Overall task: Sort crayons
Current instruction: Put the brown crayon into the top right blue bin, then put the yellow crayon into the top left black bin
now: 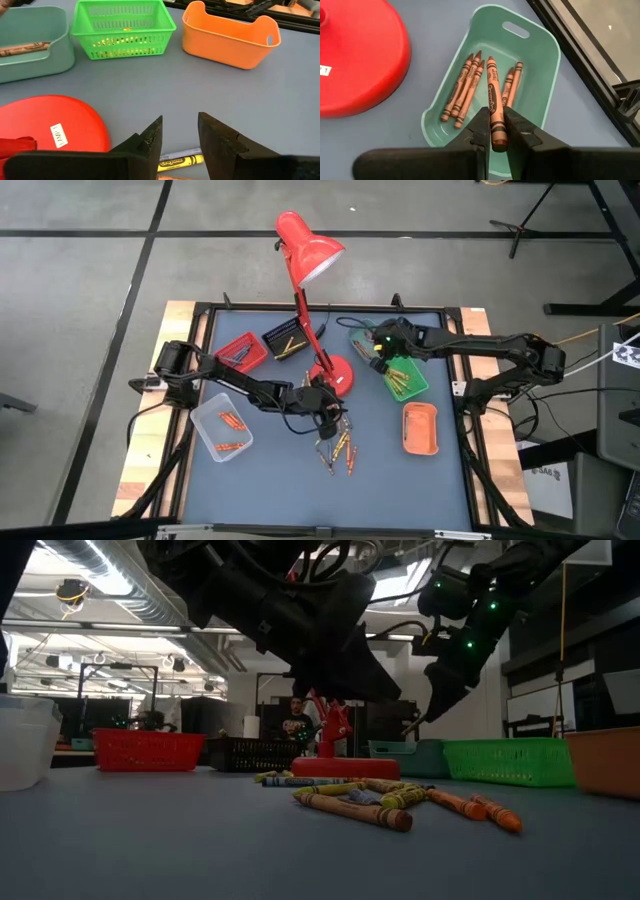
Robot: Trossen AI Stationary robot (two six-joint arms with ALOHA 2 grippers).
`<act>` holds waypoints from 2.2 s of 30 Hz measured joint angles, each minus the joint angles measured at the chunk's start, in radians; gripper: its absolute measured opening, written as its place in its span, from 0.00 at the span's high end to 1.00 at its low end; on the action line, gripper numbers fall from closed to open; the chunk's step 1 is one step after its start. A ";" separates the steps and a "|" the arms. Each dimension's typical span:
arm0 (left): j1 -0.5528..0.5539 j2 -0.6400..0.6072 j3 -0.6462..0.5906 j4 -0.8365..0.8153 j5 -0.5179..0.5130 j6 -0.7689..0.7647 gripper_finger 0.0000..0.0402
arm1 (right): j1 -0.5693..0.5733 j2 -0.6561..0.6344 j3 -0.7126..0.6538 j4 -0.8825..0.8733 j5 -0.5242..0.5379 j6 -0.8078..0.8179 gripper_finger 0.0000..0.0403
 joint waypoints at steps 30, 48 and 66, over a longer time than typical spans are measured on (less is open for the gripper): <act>-0.121 0.000 0.000 -0.223 0.045 -0.142 0.73 | 0.002 0.000 0.000 0.000 0.000 0.000 0.69; -0.206 0.001 -0.002 -0.344 -0.076 -0.271 0.73 | 0.002 0.000 0.000 0.000 -0.001 0.003 0.70; -0.224 0.034 -0.001 -0.325 -0.084 -0.273 0.73 | 0.002 0.000 0.000 0.000 -0.001 0.004 0.70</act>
